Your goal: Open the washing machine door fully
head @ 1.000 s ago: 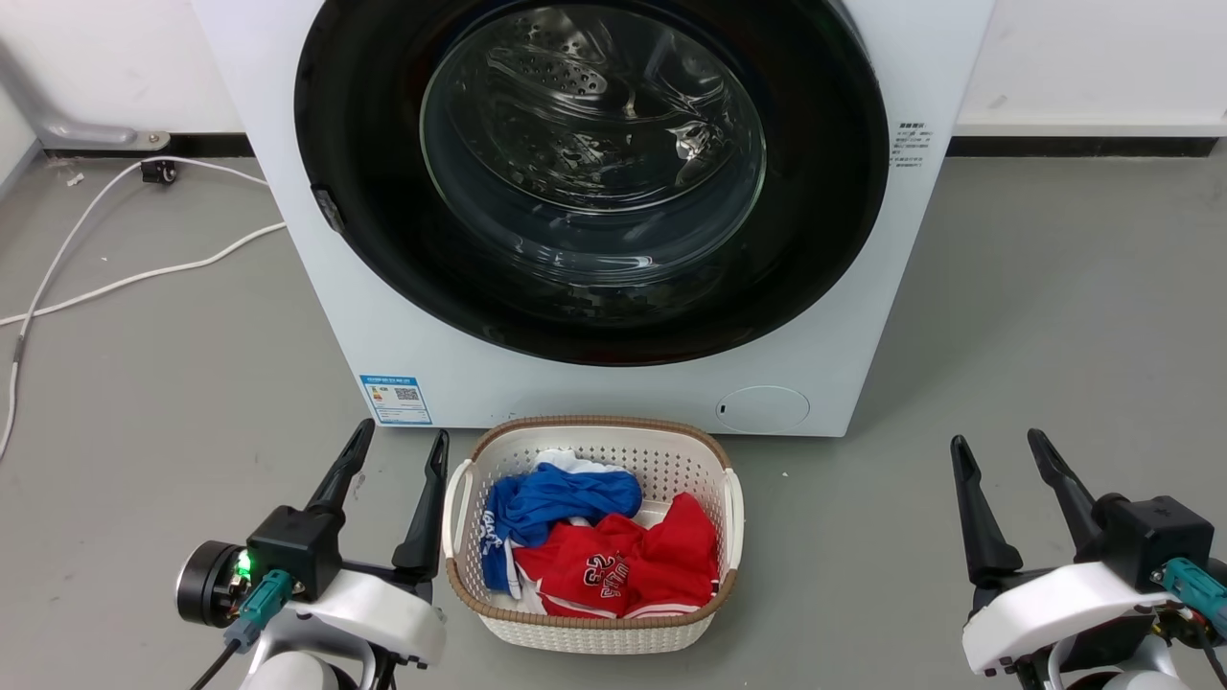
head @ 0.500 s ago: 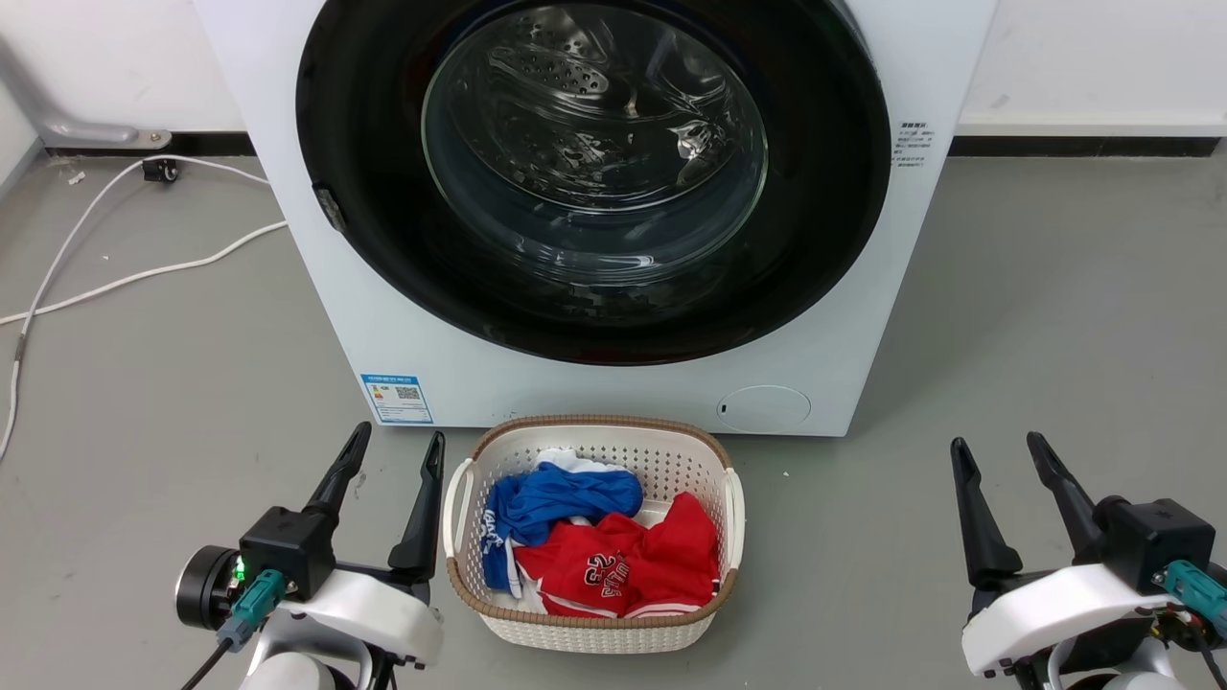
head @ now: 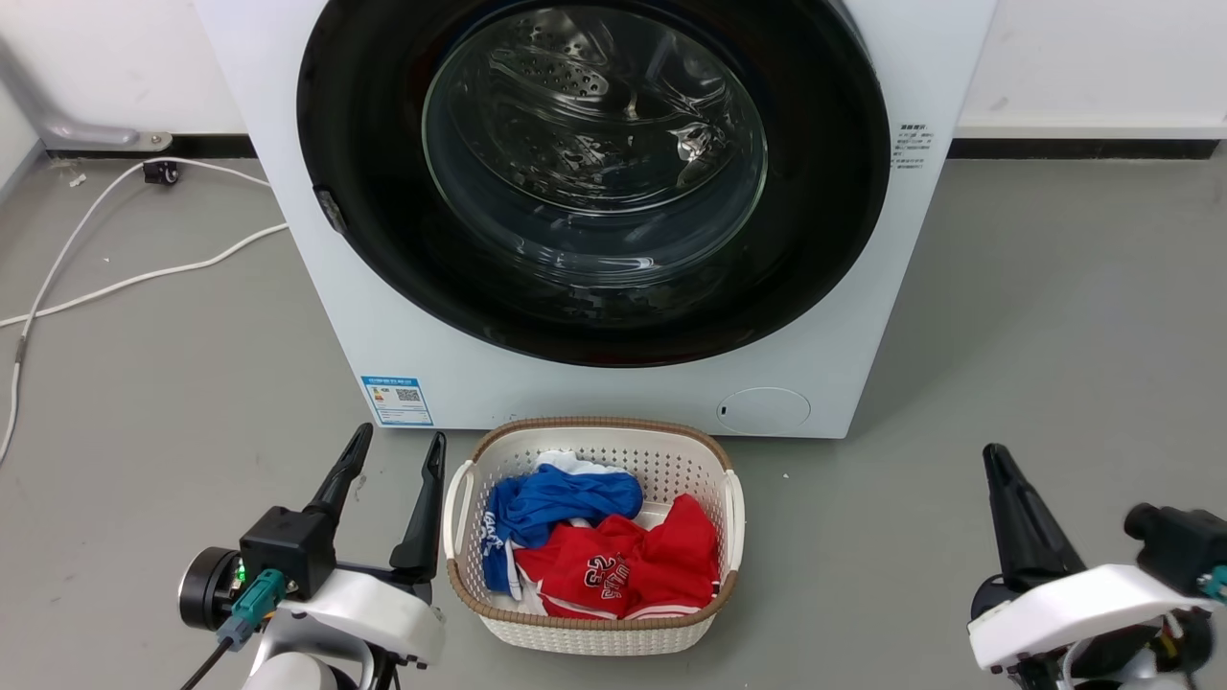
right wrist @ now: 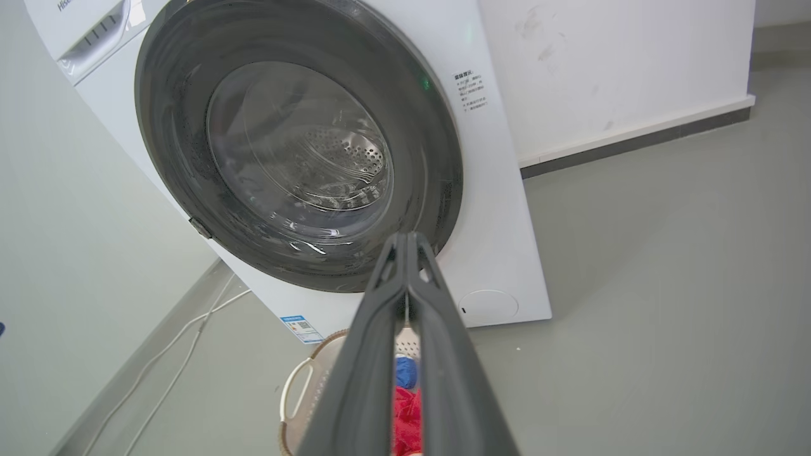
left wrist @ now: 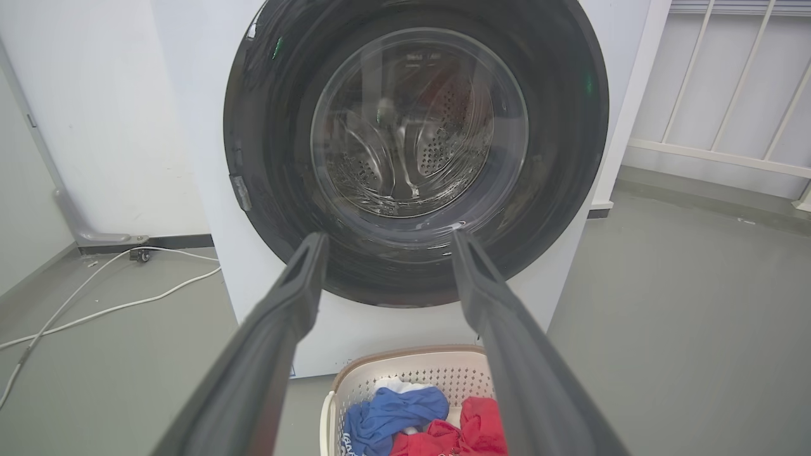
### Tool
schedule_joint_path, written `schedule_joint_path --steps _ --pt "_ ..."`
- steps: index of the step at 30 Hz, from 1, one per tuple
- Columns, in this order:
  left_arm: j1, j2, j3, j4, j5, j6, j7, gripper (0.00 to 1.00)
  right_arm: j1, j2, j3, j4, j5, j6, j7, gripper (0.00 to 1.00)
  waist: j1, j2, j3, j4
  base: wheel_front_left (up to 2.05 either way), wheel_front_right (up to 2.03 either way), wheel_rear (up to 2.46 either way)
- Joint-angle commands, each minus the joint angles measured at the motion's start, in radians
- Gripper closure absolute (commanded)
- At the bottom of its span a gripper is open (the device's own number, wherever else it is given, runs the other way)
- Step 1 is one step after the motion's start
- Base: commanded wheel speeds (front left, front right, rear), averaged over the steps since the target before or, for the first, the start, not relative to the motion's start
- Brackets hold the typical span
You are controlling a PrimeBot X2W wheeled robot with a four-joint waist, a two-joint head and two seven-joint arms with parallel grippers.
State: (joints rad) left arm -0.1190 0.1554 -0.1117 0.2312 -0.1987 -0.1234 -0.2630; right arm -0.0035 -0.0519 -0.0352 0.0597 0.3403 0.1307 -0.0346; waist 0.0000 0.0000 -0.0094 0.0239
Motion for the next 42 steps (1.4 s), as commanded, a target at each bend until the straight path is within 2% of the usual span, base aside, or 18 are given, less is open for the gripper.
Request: schedule_joint_path --steps 1,10,14,18,25,31,38,42 --pt "-0.008 0.000 0.002 0.001 -0.007 -0.003 -0.002 0.00 -0.001 0.003 0.009 0.010 0.107 0.000 0.008 1.00 0.0000 0.0000 -0.001 0.001 0.00 0.00 0.00" --pt "-0.001 -0.006 0.007 -0.004 -0.010 -0.004 -0.002 0.00 -0.035 0.002 0.031 0.034 0.937 0.000 0.029 1.00 0.0000 0.0000 -0.001 -0.004 0.00 0.00 0.00" --pt "-0.010 -0.011 0.009 -0.013 -0.014 -0.004 -0.002 0.00 -0.084 0.002 -0.014 0.068 1.151 0.000 0.025 1.00 0.0000 0.0000 0.014 -0.009 0.00 0.00 0.00" --pt "-0.020 -0.016 0.010 -0.023 -0.015 -0.004 -0.002 0.00 -0.157 -0.003 -0.077 0.124 1.273 0.000 0.056 1.00 0.0000 0.0000 0.036 -0.009 0.00 0.00 0.00" --pt "-0.046 -0.020 0.028 -0.065 -0.023 -0.005 -0.002 0.00 -0.322 -0.103 -0.121 0.272 1.369 0.000 0.076 1.00 0.0000 0.0000 0.114 0.001 0.00 0.00 0.00" --pt "-0.092 -0.026 0.034 -0.107 -0.023 -0.006 -0.002 0.00 -0.503 -0.195 -0.072 0.435 1.428 0.000 0.126 1.00 0.0000 0.0000 0.208 0.023 0.00 0.00 0.00" --pt "-0.143 -0.034 0.029 -0.144 -0.032 -0.008 -0.002 0.00 -0.749 -0.295 0.037 0.626 1.468 0.000 0.220 1.00 0.0000 0.0000 0.300 0.050 0.00 0.00 0.00" --pt "-0.160 -0.031 0.019 -0.158 -0.040 -0.008 -0.002 0.00 -0.860 -0.328 0.083 0.708 1.474 0.000 0.249 1.00 0.0000 0.0000 0.334 0.060 0.00 0.00 0.00"
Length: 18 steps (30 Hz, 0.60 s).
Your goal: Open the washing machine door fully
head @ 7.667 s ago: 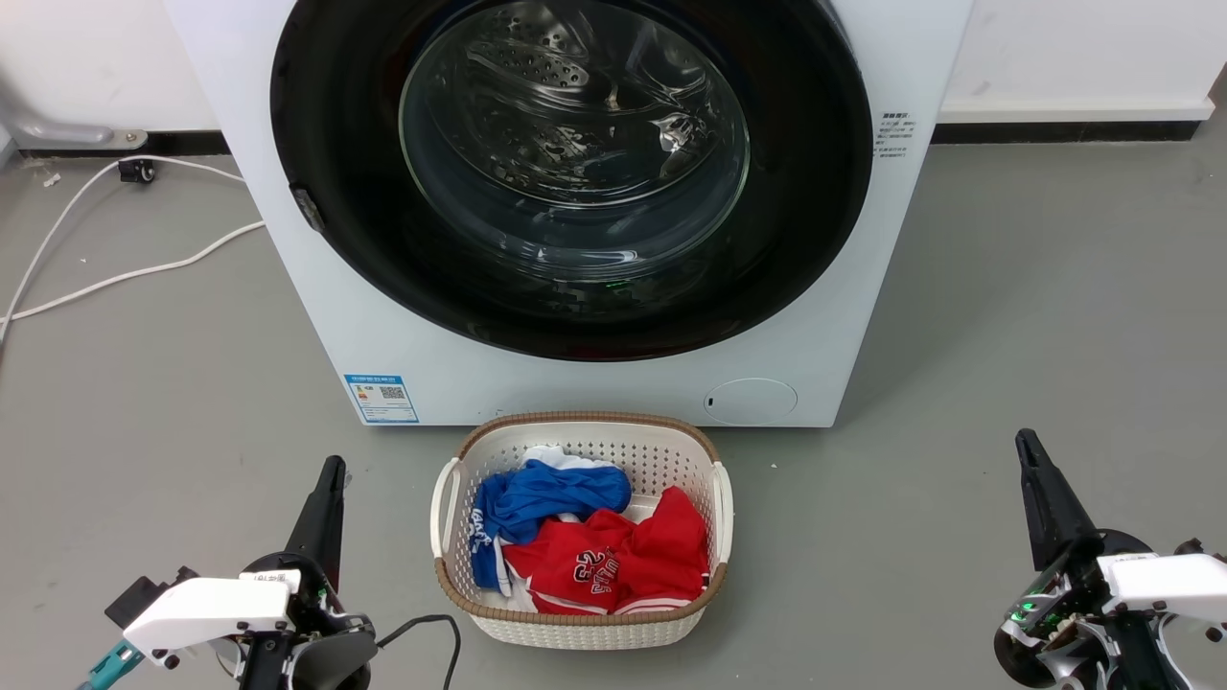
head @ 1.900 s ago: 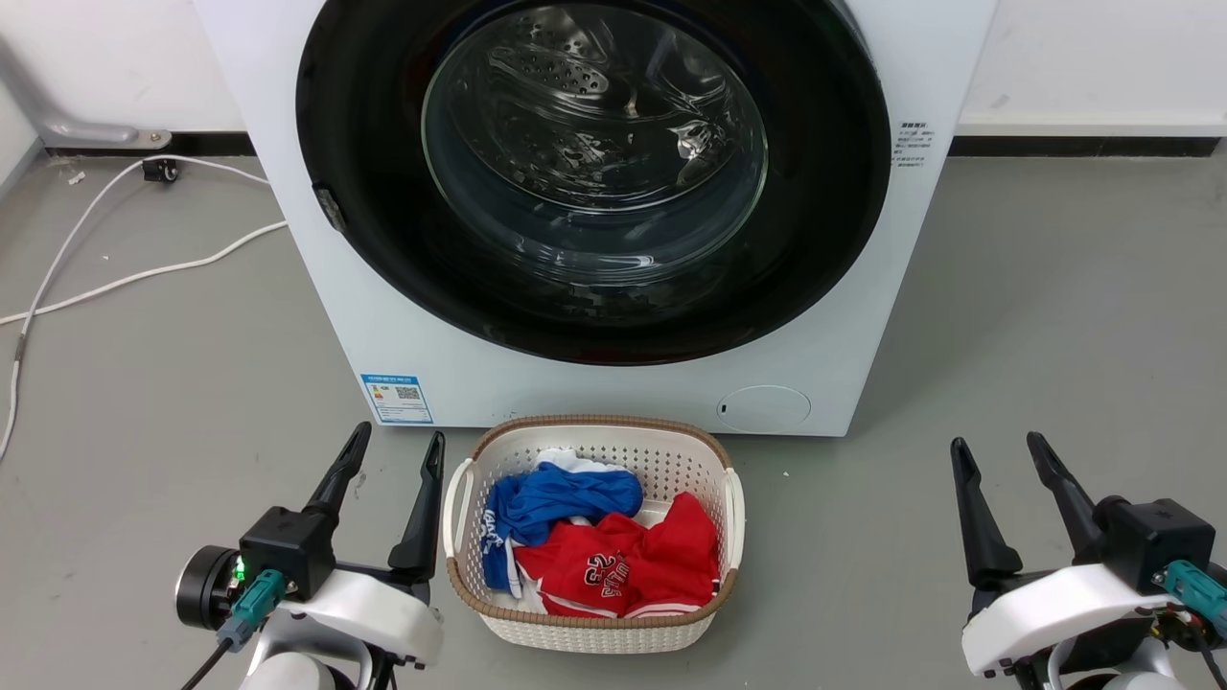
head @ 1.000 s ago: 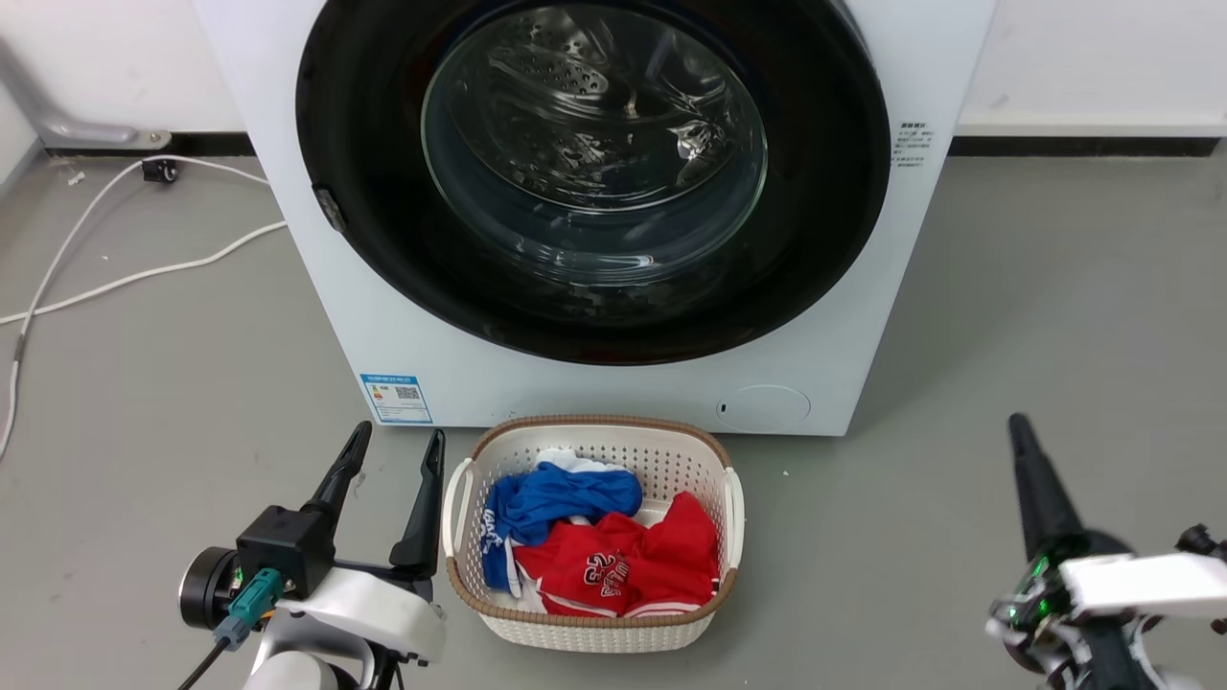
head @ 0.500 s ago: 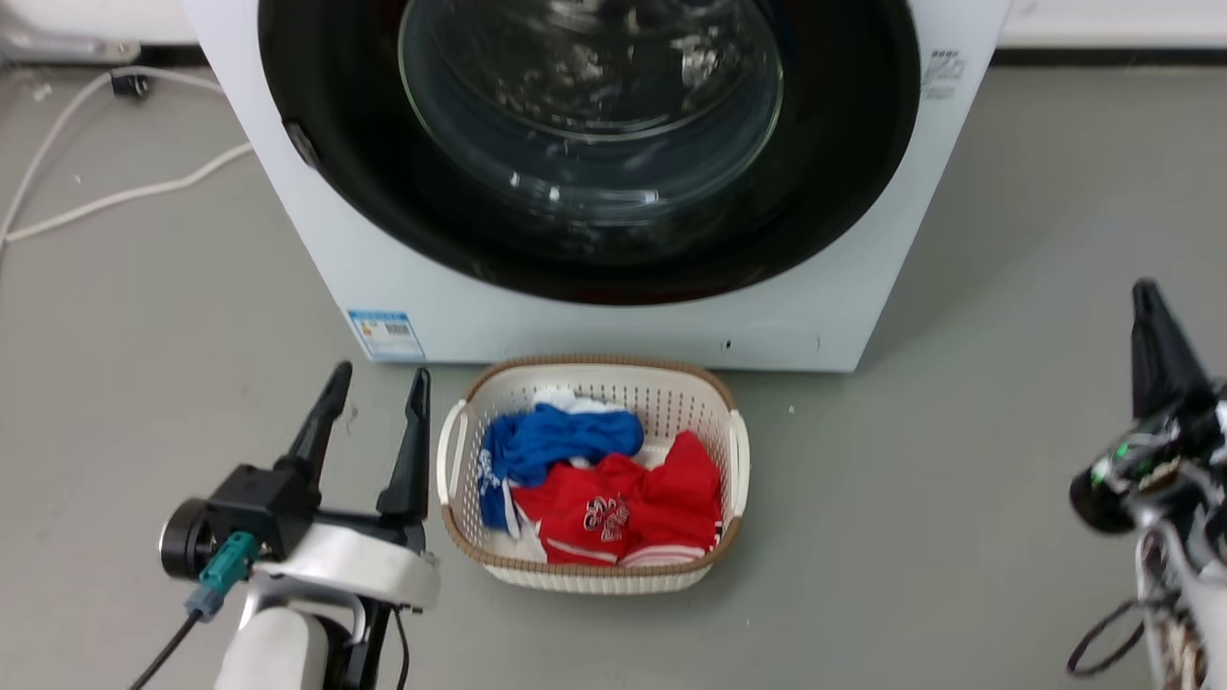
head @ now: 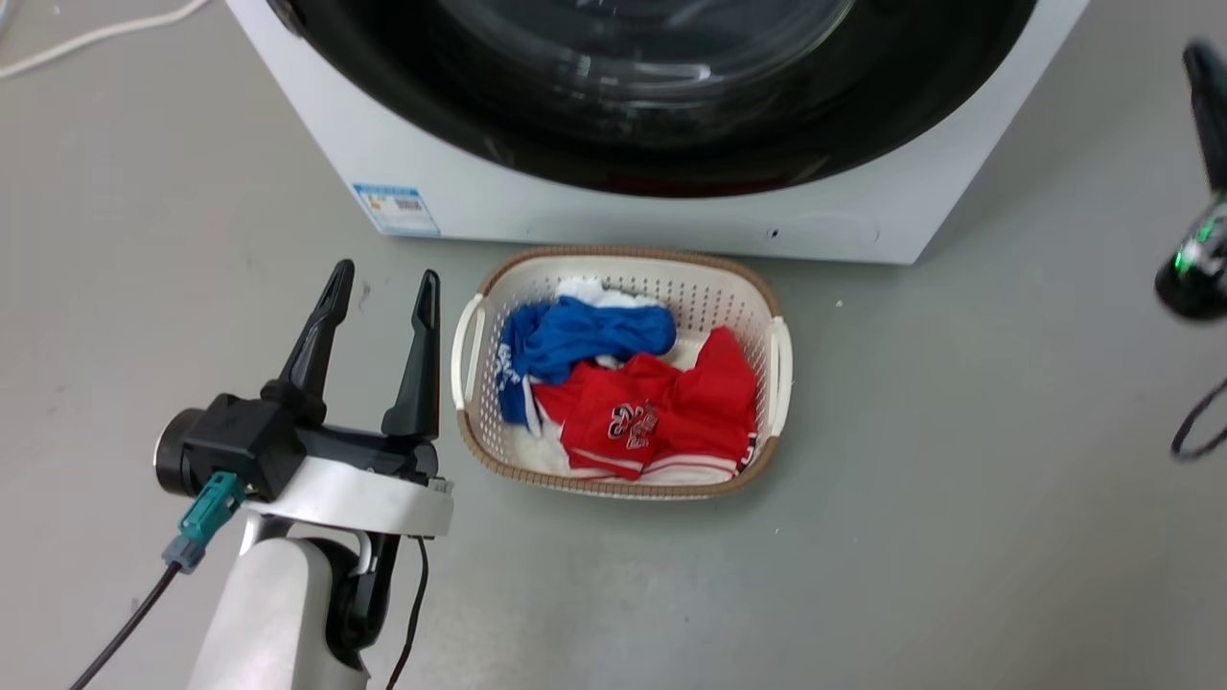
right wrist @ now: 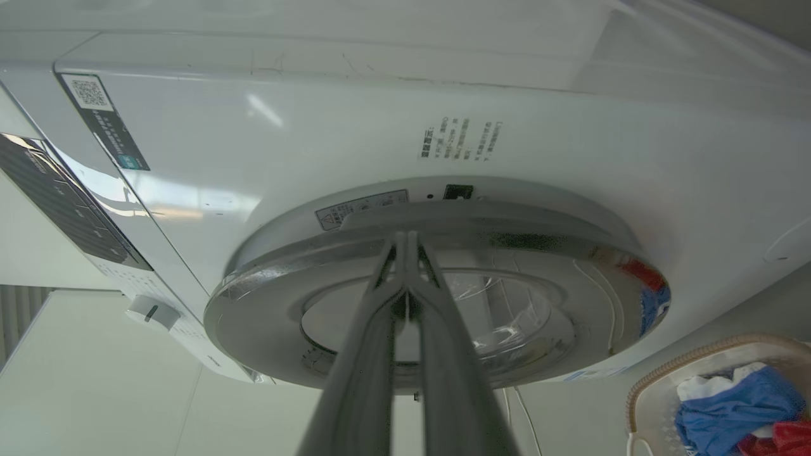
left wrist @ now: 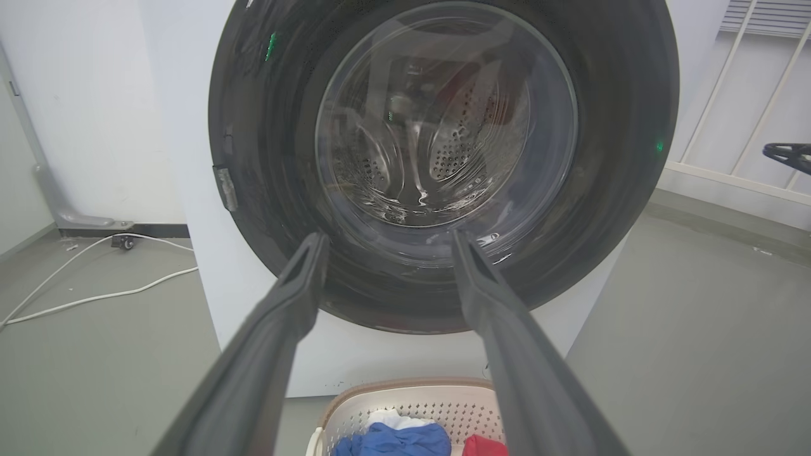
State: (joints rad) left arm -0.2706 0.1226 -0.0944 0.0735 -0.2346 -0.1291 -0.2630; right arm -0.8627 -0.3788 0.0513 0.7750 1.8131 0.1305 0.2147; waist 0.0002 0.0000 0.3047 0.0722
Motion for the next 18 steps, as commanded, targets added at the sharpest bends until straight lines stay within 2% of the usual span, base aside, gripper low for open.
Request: schedule_joint_path --steps 1,4,9,18 --pt "-0.014 0.004 -0.002 -0.005 -0.007 -0.002 -0.002 0.00 -0.039 -0.008 0.014 0.017 0.005 0.000 0.017 1.00 -0.0002 0.0000 0.031 0.015 0.00 0.00 0.00" --pt "-0.031 0.010 -0.010 -0.018 -0.015 -0.002 -0.002 0.00 -0.154 -0.029 0.060 0.085 0.003 0.000 0.049 1.00 -0.0002 0.0000 0.062 0.020 0.00 0.00 0.00" --pt "-0.053 0.015 -0.020 -0.031 -0.024 -0.002 -0.002 0.00 -0.335 -0.031 0.140 0.185 -0.017 0.000 0.084 1.00 -0.0002 0.0000 0.107 0.026 0.00 0.00 0.00" --pt "-0.086 0.014 -0.029 -0.048 -0.035 -0.002 -0.002 0.00 -0.564 0.006 0.253 0.331 -0.078 0.000 0.127 1.00 -0.0002 0.0000 0.168 0.038 0.00 0.00 0.00"
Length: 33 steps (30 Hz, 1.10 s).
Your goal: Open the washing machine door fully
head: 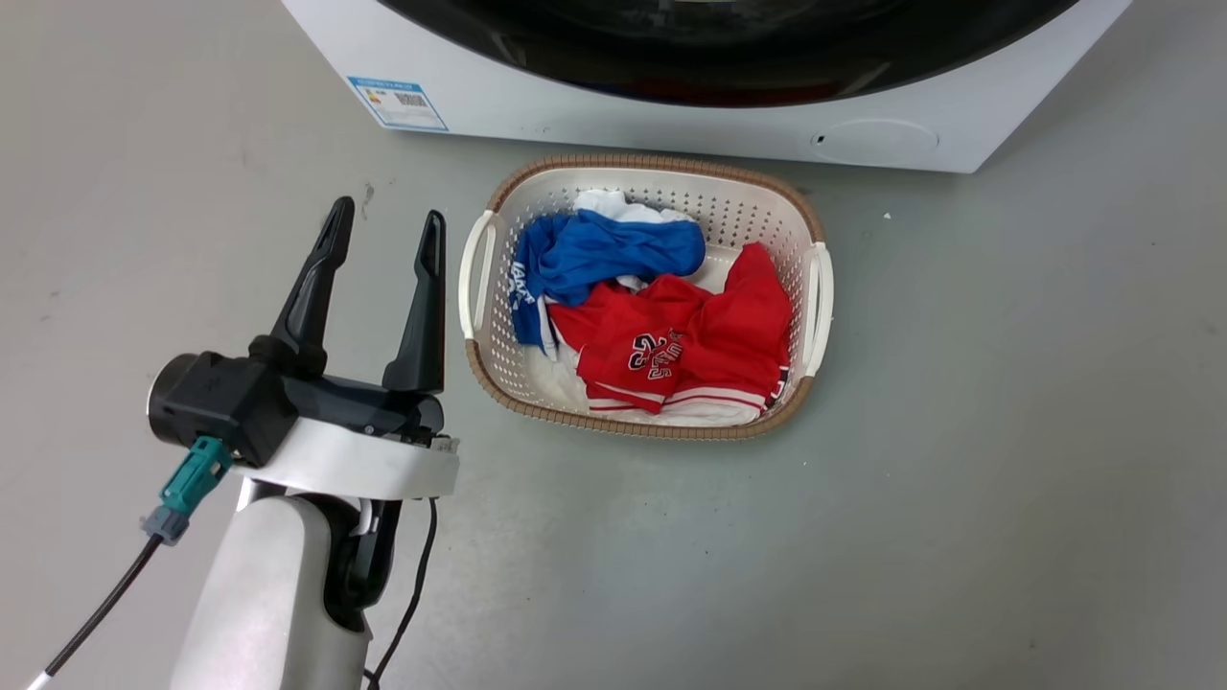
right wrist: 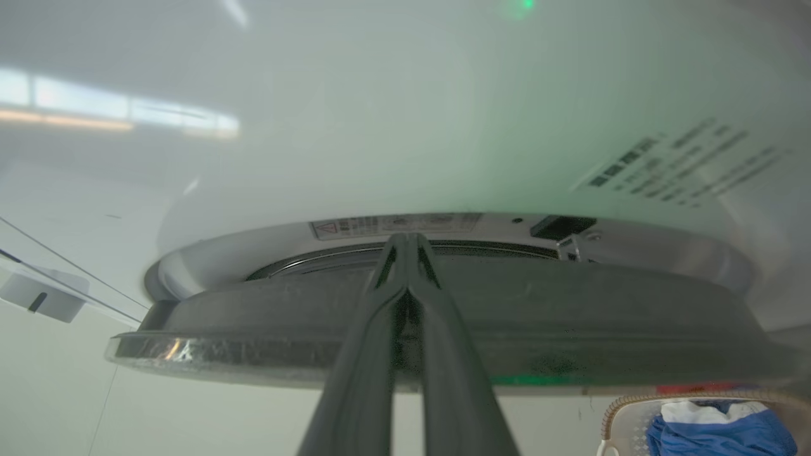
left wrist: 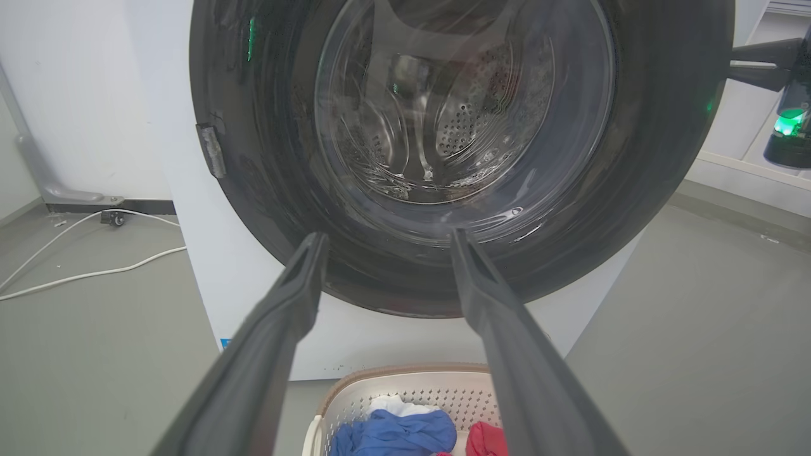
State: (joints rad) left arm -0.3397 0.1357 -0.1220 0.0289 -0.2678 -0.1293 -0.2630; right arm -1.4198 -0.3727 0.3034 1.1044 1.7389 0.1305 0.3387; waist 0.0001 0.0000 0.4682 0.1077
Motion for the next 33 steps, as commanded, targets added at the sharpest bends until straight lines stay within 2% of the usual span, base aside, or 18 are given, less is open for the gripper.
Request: schedule_joint_path --steps 1,8,16,23,33 --pt "-0.020 0.001 -0.002 -0.005 -0.003 -0.002 -0.002 0.00 -0.023 0.006 0.012 0.014 -0.011 0.000 0.009 1.00 -0.0001 0.0000 0.010 0.005 0.00 0.00 0.00" --pt "-0.031 0.004 -0.006 -0.010 -0.005 -0.002 -0.002 0.00 -0.095 0.036 0.057 0.077 -0.033 0.000 0.071 1.00 -0.0001 0.0000 0.034 0.013 0.00 0.00 0.00" --pt "-0.026 0.000 -0.009 0.001 0.001 -0.002 -0.002 0.00 -0.068 0.028 0.081 0.071 -0.043 0.000 0.139 1.00 -0.0001 0.0000 0.012 0.012 0.00 0.00 0.00" --pt "0.007 -0.004 -0.011 0.027 0.014 -0.002 -0.002 0.00 0.037 0.023 0.106 0.022 -0.046 0.000 0.224 1.00 -0.0001 0.0000 -0.055 0.000 0.00 0.00 0.00" --pt "0.121 -0.012 -0.002 0.075 0.035 -0.002 -0.002 0.00 0.297 0.031 0.119 -0.105 -0.009 0.000 0.297 1.00 -0.0001 0.0000 -0.228 -0.021 0.00 0.00 0.00"
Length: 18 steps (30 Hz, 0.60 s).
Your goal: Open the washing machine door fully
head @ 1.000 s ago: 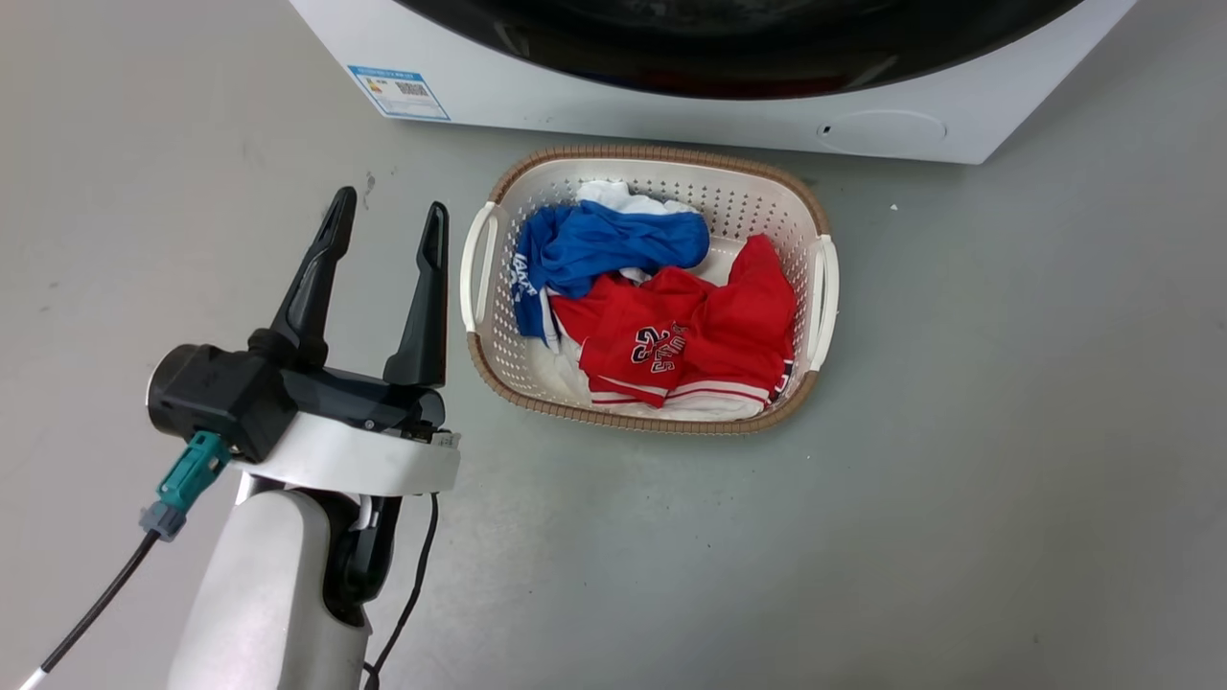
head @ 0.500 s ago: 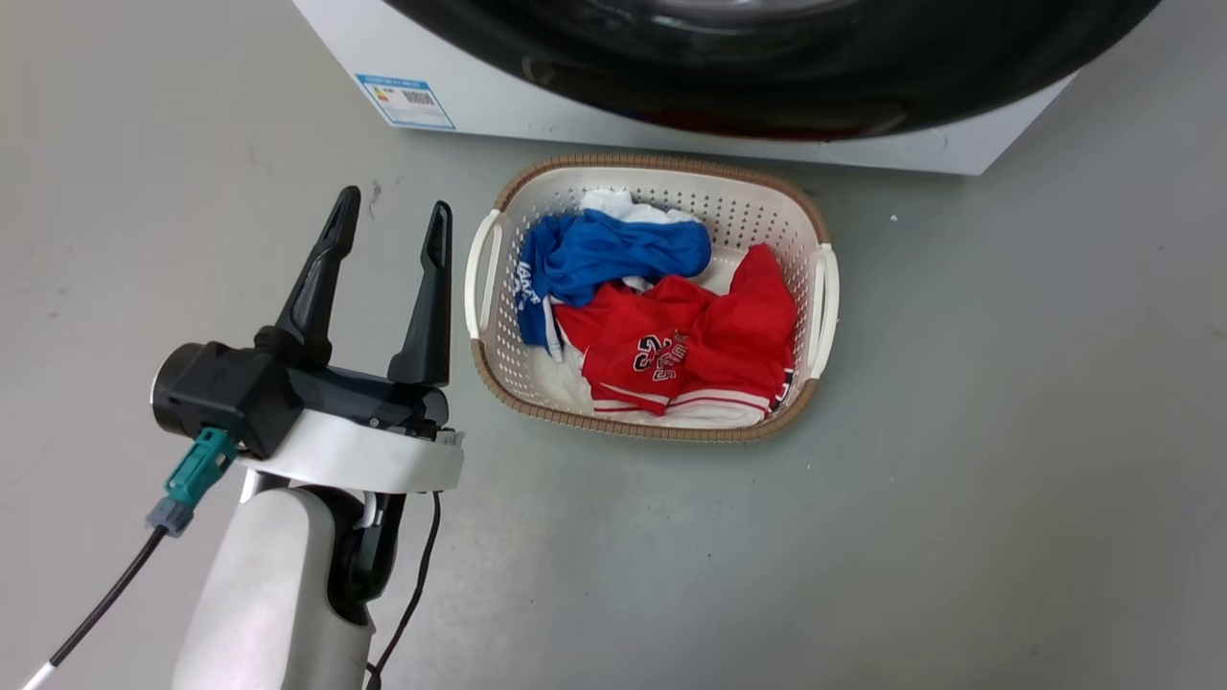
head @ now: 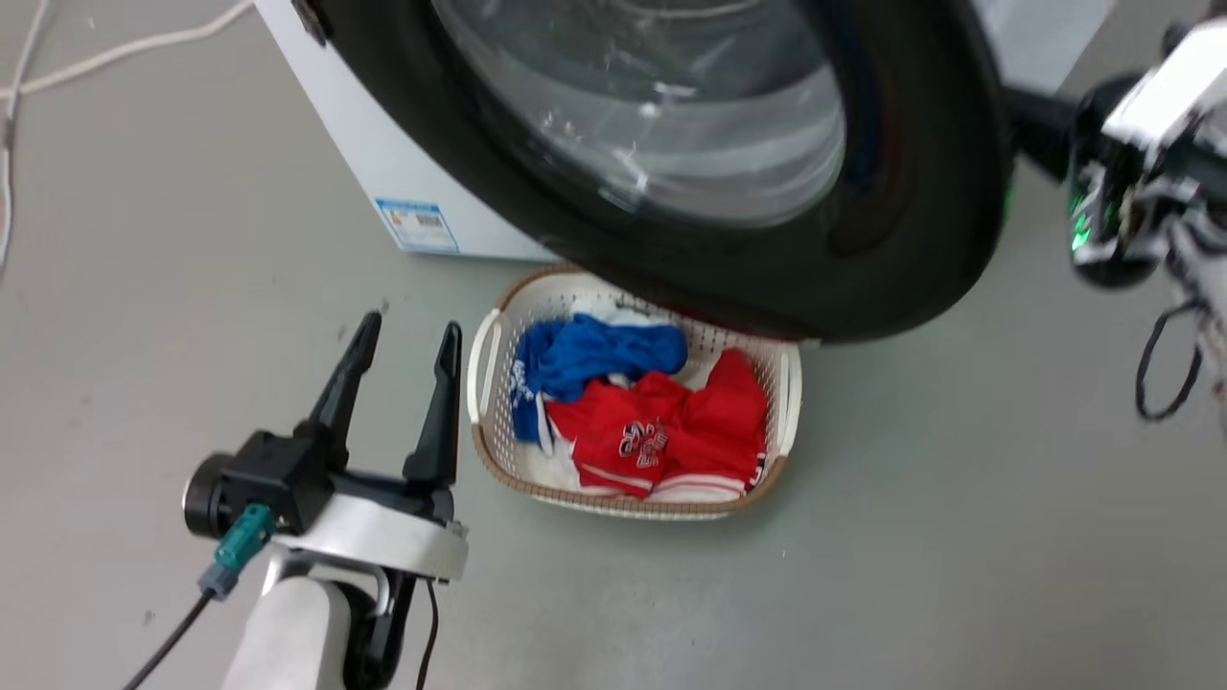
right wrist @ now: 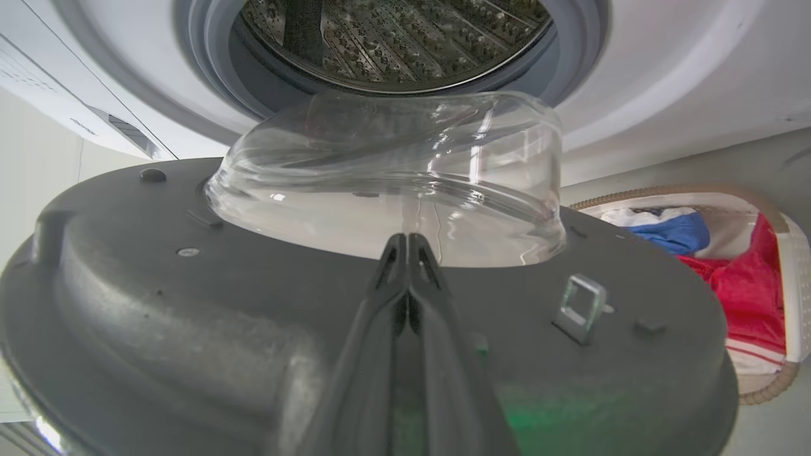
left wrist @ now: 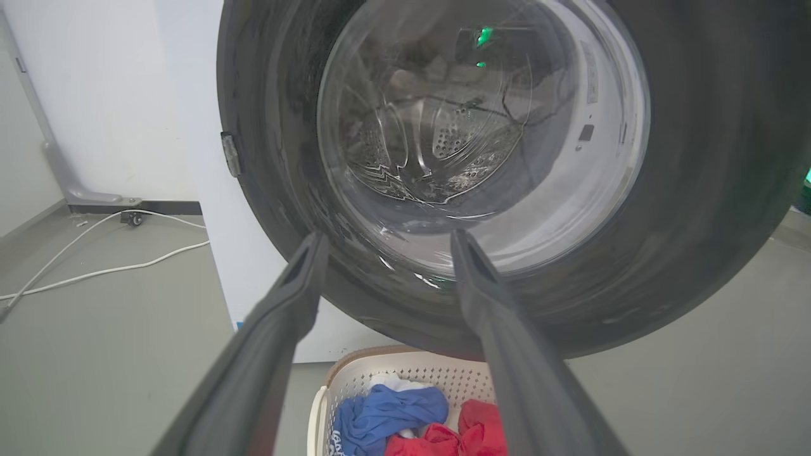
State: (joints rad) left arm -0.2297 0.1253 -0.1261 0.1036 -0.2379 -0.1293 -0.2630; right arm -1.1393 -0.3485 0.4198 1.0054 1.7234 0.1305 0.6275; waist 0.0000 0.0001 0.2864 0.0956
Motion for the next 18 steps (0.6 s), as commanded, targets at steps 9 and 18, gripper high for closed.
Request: schedule_joint_path --steps 9,18 --pt "0.094 -0.015 0.007 0.033 0.011 -0.002 -0.002 0.00 0.242 0.037 0.018 -0.150 0.060 0.000 0.037 1.00 0.0000 -0.0001 -0.170 -0.009 0.00 0.00 0.00" --pt "0.151 -0.008 0.006 0.054 0.009 -0.002 -0.002 0.00 0.406 0.076 0.085 -0.286 0.094 0.000 0.029 1.00 0.0000 -0.0001 -0.242 0.000 0.00 0.00 0.00"
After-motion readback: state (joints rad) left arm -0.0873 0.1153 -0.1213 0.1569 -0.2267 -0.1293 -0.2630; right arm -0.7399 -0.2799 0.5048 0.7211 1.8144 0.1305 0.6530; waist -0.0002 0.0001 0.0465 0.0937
